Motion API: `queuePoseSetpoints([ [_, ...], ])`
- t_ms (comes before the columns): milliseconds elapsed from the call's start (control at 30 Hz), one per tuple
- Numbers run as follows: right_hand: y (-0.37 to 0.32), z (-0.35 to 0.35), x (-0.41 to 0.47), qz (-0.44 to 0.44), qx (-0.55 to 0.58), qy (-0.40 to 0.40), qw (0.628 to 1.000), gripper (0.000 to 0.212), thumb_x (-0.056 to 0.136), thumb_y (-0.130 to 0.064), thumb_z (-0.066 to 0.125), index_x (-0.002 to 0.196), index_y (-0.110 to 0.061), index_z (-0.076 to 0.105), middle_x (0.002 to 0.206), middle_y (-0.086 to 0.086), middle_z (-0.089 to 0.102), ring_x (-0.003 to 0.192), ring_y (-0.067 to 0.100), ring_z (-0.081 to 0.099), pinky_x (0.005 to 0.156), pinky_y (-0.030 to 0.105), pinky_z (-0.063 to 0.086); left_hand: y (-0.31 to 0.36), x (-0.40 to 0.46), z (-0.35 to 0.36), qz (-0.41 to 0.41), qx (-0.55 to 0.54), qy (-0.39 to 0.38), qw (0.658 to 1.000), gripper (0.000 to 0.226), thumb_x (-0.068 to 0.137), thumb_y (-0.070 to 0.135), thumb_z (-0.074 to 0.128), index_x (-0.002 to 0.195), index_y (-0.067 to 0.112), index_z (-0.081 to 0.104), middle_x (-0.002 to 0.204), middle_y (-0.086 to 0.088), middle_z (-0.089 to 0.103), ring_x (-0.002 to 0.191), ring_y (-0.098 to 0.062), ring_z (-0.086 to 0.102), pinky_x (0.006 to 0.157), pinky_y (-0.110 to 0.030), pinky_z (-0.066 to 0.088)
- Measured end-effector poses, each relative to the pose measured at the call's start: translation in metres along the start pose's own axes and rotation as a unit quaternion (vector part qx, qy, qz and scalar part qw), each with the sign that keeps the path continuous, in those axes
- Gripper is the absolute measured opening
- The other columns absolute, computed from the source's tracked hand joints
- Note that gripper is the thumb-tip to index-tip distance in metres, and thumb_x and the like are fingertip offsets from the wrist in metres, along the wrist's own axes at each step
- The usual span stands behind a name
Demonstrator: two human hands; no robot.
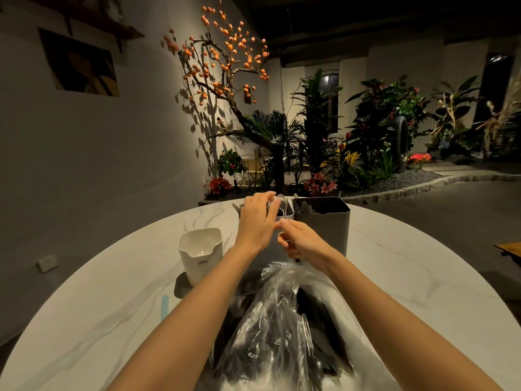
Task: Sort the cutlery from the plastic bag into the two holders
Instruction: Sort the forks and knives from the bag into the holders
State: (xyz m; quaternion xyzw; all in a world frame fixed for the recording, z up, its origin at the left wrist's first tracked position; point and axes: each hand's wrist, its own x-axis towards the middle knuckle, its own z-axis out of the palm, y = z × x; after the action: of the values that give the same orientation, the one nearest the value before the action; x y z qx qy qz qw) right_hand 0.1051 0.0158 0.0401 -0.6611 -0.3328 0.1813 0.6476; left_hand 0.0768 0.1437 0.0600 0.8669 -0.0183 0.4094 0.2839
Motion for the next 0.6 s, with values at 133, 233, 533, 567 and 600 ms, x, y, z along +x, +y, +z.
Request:
queuePoseSetpoints([
  [133, -0.003, 0.011, -0.004, 0.003, 0.003, -0.038, 0.999, 0.037, 0.104, -0.041, 0.032, 0.102, -0.014, 0.057, 0.06, -0.005, 0.04, 0.047, 0.004, 0.029, 0.044, 0.016, 0.025, 0.009, 0.0, -0.013, -0.089, -0.153, -0.04, 0.983, 0.013, 0.097, 0.022, 0.055, 0.101, 0.012, 0.063, 0.094, 0.001, 0.065, 0.089, -0.012, 0.059, 0.077, -0.022, 0.049],
  [233, -0.007, 0.02, -0.007, 0.028, -0.023, -0.013, 0.999, 0.045, 0.103, -0.047, 0.029, 0.094, -0.016, 0.061, 0.059, -0.006, 0.042, 0.047, 0.005, 0.028, 0.046, 0.019, 0.024, 0.009, -0.005, -0.023, -0.143, -0.219, 0.008, 0.965, 0.011, 0.098, 0.018, 0.052, 0.089, 0.015, 0.057, 0.08, 0.002, 0.067, 0.079, -0.01, 0.062, 0.069, -0.02, 0.05],
  [533, -0.018, 0.04, -0.002, -0.037, -0.102, 0.1, 0.989, 0.042, 0.106, -0.032, 0.029, 0.107, -0.016, 0.068, 0.099, -0.004, 0.06, 0.084, 0.004, 0.051, 0.067, 0.022, 0.04, 0.0, -0.017, -0.042, -0.209, -0.141, 0.166, 0.953, 0.008, 0.101, 0.018, 0.046, 0.095, 0.014, 0.048, 0.074, 0.0, 0.062, 0.071, -0.021, 0.064, 0.067, -0.041, 0.057],
  [567, -0.019, 0.041, -0.002, -0.045, -0.086, 0.118, 0.988, 0.042, 0.106, -0.031, 0.03, 0.108, -0.016, 0.069, 0.093, -0.005, 0.062, 0.079, 0.003, 0.051, 0.062, 0.021, 0.039, 0.0, -0.018, -0.045, -0.208, -0.139, 0.176, 0.952, 0.008, 0.101, 0.018, 0.045, 0.096, 0.013, 0.049, 0.073, 0.002, 0.06, 0.07, -0.019, 0.064, 0.066, -0.038, 0.056],
  [600, -0.02, 0.041, -0.002, -0.05, -0.058, 0.135, 0.988, 0.041, 0.105, -0.031, 0.032, 0.104, -0.015, 0.07, 0.079, -0.006, 0.06, 0.067, 0.004, 0.047, 0.055, 0.018, 0.035, -0.001, -0.02, -0.047, -0.209, -0.14, 0.178, 0.951, 0.008, 0.101, 0.017, 0.045, 0.096, 0.012, 0.049, 0.072, 0.002, 0.06, 0.067, -0.017, 0.063, 0.064, -0.033, 0.054],
])
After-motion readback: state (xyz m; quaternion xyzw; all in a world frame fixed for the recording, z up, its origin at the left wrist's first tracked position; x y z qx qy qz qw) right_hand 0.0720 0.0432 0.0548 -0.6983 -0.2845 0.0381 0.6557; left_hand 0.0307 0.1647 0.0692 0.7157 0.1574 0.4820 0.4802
